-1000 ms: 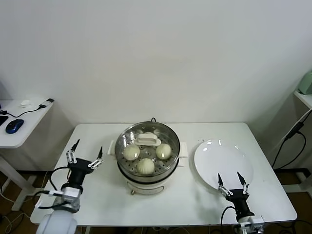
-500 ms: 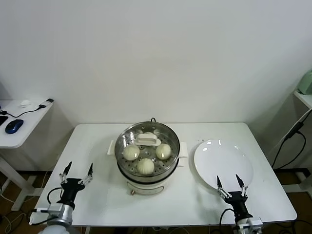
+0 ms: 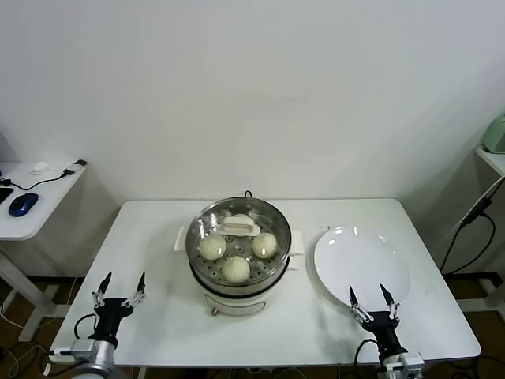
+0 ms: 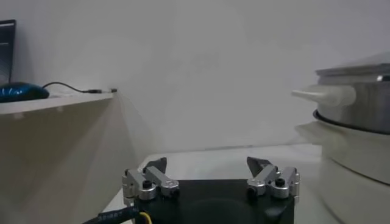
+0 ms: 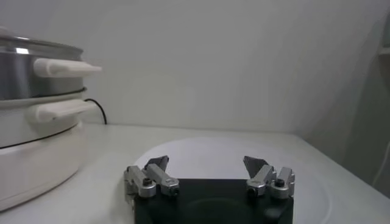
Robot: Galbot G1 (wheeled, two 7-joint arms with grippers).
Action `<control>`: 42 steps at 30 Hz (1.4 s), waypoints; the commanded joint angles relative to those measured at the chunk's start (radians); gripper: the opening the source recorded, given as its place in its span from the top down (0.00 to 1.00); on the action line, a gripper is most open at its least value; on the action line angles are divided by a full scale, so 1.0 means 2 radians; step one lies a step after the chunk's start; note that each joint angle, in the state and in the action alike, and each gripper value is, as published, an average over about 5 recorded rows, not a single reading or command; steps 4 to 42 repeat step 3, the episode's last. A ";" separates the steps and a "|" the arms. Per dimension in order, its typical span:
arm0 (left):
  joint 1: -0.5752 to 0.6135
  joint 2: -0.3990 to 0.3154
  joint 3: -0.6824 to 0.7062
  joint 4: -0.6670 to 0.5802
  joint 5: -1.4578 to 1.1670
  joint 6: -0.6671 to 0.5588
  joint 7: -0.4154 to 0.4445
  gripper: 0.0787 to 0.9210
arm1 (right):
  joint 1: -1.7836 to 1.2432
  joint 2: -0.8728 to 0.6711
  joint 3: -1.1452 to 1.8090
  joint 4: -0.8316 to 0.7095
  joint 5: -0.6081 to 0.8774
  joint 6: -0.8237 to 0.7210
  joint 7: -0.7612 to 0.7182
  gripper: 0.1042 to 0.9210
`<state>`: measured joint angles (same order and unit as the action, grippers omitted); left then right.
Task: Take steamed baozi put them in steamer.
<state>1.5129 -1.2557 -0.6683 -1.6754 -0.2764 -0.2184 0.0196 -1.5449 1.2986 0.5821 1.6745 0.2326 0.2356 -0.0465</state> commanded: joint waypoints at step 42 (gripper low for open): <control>0.001 0.001 -0.002 0.011 -0.016 -0.009 0.001 0.12 | -0.002 -0.001 0.000 0.002 0.001 -0.002 -0.001 0.12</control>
